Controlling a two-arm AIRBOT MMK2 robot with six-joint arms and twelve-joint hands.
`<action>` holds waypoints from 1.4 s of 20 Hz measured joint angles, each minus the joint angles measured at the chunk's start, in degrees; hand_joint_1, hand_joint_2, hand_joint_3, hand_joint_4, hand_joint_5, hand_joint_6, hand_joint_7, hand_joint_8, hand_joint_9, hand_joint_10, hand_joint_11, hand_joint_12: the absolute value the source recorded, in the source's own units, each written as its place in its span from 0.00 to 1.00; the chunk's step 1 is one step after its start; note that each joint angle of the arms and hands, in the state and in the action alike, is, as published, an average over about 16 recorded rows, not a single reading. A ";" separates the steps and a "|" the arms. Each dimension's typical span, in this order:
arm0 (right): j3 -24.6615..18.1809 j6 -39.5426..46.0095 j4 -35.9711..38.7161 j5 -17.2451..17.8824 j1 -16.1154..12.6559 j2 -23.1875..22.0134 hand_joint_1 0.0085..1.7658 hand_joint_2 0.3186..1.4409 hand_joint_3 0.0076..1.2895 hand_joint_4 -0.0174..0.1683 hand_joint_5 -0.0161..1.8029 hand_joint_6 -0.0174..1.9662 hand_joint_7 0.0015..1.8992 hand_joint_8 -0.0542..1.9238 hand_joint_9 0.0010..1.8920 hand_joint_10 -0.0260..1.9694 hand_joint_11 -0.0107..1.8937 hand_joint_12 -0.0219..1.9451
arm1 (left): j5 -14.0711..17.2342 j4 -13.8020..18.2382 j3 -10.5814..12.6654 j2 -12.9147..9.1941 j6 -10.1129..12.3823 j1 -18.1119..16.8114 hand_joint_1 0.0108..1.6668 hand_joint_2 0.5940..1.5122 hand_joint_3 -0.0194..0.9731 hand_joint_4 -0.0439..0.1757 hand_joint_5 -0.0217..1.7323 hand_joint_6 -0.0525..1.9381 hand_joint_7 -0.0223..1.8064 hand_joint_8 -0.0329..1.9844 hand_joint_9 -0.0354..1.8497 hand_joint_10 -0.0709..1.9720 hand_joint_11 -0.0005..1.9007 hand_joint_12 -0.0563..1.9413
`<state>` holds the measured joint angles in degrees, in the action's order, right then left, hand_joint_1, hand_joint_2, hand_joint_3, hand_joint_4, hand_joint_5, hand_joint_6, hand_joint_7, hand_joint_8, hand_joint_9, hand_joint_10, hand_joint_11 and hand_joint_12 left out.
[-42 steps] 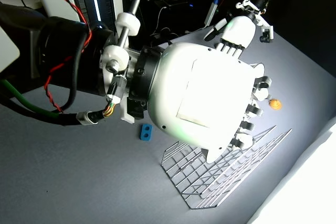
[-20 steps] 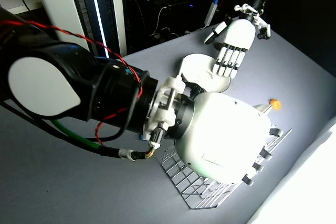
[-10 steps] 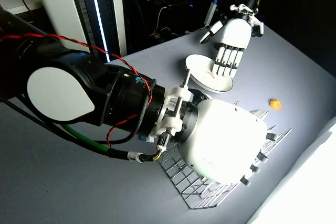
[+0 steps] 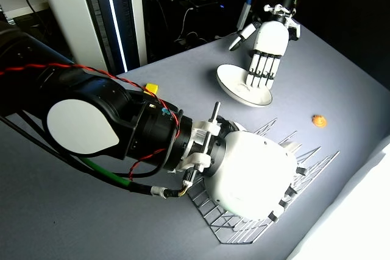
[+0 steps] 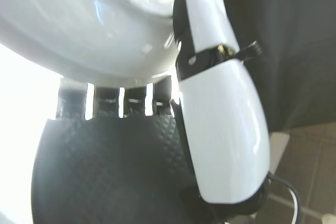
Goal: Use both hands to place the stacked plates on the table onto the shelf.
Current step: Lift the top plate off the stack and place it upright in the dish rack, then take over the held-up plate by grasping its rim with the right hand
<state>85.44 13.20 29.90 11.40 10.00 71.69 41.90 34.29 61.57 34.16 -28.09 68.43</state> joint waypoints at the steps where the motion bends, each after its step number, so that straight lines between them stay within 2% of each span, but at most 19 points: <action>1: 0.11 -0.03 -0.02 0.19 0.22 0.08 0.70 0.69 0.00 0.11 0.40 0.64 0.44 0.57 0.45 0.35 0.33 0.73 | -0.14 -0.28 -0.15 -0.02 0.01 0.04 0.00 0.51 0.03 0.15 0.01 0.01 0.01 0.01 0.01 0.01 0.01 0.04; 10: 0.30 -0.28 -0.23 1.96 1.40 0.20 0.66 0.67 0.01 0.08 0.35 0.36 0.40 0.28 0.37 0.31 0.24 0.75 | -0.99 -1.89 -0.99 -0.15 0.08 0.26 0.00 0.51 0.03 0.15 0.01 0.01 0.01 0.01 0.01 0.01 0.01 0.04; 15: 0.30 -0.68 -0.22 2.75 1.46 0.06 0.62 0.65 0.01 0.07 0.31 0.17 0.35 0.10 0.29 0.24 0.15 0.72 | -1.18 -2.13 -1.26 -0.26 0.08 0.21 0.00 0.51 0.03 0.15 0.00 0.01 0.01 0.01 0.01 0.01 0.01 0.04; 23: -0.85 -2.45 -0.08 4.50 0.47 -1.14 0.58 0.62 0.01 0.08 0.21 0.07 0.23 0.04 0.17 0.12 0.05 0.53 | -1.52 -2.02 -1.55 -0.45 0.05 -0.03 0.00 0.51 0.03 0.15 0.00 0.01 0.01 0.01 0.01 0.01 0.02 0.04; 28: -4.24 -7.96 -0.02 7.15 -0.72 -3.23 0.55 0.62 0.01 0.08 0.14 0.03 0.14 0.03 0.10 0.05 0.02 0.37 | -1.68 -1.99 -1.65 -0.52 0.04 -0.08 0.00 0.52 0.03 0.15 0.00 0.01 0.01 0.01 0.01 0.01 0.02 0.04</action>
<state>81.20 5.24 29.87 18.56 9.28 68.46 40.22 32.29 59.91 33.64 -28.05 68.35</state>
